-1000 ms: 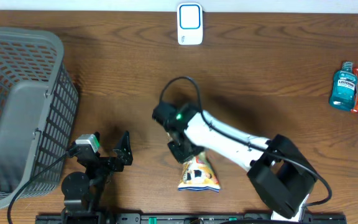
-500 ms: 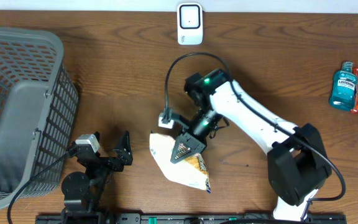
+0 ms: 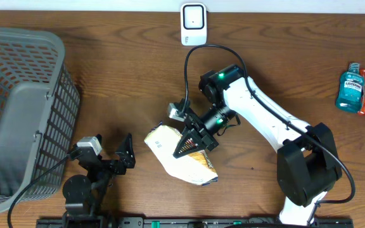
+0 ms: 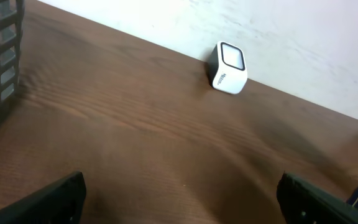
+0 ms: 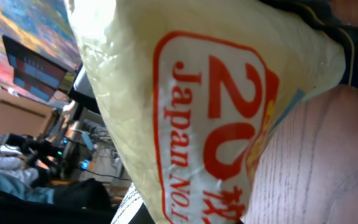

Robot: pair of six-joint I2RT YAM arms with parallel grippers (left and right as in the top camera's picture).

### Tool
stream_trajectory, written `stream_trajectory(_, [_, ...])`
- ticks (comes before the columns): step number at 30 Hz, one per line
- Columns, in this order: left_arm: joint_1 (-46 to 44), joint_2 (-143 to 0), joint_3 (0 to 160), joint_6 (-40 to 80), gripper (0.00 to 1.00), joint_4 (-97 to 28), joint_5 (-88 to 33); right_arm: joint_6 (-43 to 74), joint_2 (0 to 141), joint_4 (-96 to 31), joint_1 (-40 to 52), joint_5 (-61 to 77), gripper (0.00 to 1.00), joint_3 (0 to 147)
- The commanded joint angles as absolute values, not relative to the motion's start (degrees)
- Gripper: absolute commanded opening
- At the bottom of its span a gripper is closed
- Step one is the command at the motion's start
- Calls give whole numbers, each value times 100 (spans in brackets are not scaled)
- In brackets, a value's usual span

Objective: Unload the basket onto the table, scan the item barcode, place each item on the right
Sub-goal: 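Lift the snack bag and hold it in front of the scanner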

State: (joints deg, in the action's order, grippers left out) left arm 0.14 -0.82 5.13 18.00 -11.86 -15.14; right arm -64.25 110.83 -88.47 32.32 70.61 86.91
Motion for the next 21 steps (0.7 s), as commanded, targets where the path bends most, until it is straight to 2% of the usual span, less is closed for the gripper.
stream_trajectory(1, [-3, -60, 419, 1789, 98, -1304, -1586, -7039, 10993, -8796, 3234, 6790, 1, 8722])
stream_trajectory(4, [-3, -60, 419, 1789, 98, -1304, -1586, -7006, 10993, -8602, 3232, 5881, 1, 8722])
stream_trajectory(6, [-3, -60, 419, 1789, 98, -1304, -1586, -6536, 10993, -8215, 3190, 5430, 1, 8753])
stream_trajectory(8, [-3, -60, 419, 1789, 98, -1302, -1584, -5317, 10993, -7476, 3144, 4831, 1, 8820])
stream_trajectory(11, [-3, -60, 419, 1789, 98, -1304, -1586, -2775, 10993, -6119, 3087, 3146, 1, 8945])
stream_trajectory(12, [-3, -60, 419, 1789, 98, -1304, -1586, -2333, 10993, -5874, 3081, 2641, 1, 8995])
stream_trajectory(21, [-3, -60, 419, 1789, 98, -1304, -1586, -884, 11015, -4528, 2998, -572, 1, 9402])
